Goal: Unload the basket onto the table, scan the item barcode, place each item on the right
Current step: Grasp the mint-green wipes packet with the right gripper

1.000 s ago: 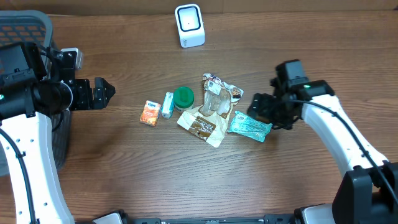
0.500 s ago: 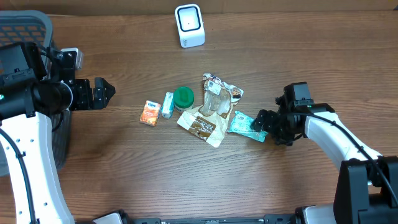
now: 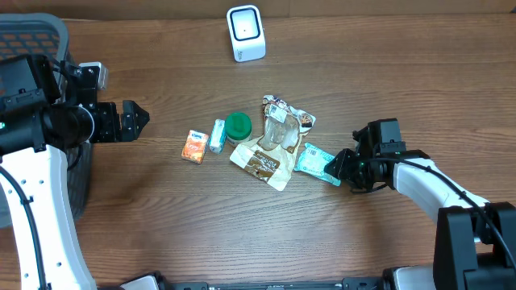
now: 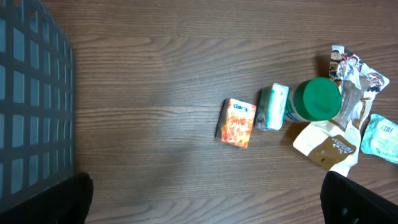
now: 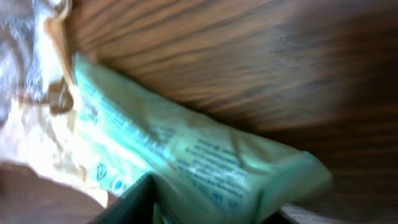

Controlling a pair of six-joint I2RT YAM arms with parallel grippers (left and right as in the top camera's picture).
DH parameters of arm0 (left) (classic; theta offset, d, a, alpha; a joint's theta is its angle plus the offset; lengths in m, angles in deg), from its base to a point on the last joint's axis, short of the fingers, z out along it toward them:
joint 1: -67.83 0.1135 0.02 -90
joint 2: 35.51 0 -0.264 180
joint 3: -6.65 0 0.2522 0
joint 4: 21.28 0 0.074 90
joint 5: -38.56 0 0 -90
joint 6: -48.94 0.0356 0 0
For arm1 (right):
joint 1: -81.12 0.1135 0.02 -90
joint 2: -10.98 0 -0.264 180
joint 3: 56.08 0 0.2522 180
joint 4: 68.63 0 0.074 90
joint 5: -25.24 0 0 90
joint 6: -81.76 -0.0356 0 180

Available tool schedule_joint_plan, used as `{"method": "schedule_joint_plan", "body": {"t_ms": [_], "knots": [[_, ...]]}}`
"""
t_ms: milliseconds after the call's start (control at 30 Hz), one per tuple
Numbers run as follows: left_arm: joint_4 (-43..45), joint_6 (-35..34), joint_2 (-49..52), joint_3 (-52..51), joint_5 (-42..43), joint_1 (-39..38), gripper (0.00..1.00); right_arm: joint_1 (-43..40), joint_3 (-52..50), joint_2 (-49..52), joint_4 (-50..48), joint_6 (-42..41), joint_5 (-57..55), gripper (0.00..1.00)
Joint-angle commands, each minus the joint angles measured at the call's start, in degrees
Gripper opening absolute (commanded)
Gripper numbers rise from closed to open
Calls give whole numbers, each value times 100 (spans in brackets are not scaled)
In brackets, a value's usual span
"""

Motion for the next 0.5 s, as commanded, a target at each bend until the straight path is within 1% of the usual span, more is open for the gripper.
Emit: {"method": "schedule_joint_plan", "body": {"t_ms": [0,133,200,367,400,433,467], "knots": [[4,87,11,-22,-20,31,100,-13,-46,-39,-50,-17,203,23],[4,87,11,-20,-20,31,100,-13,111,-42,33,-2,321,9],[4,87,11,-20,-20,31,100,-13,232,-42,120,52,380,4],[4,85,11,-22,-20,31,100,-13,544,-42,275,566,400,4],[4,85,11,-22,-20,31,100,-13,577,-42,282,669,398,7],[4,85,11,-20,-20,31,100,-13,601,-42,273,789,393,17],[4,87,11,-22,-20,31,100,-13,603,-42,267,828,389,31]]}}
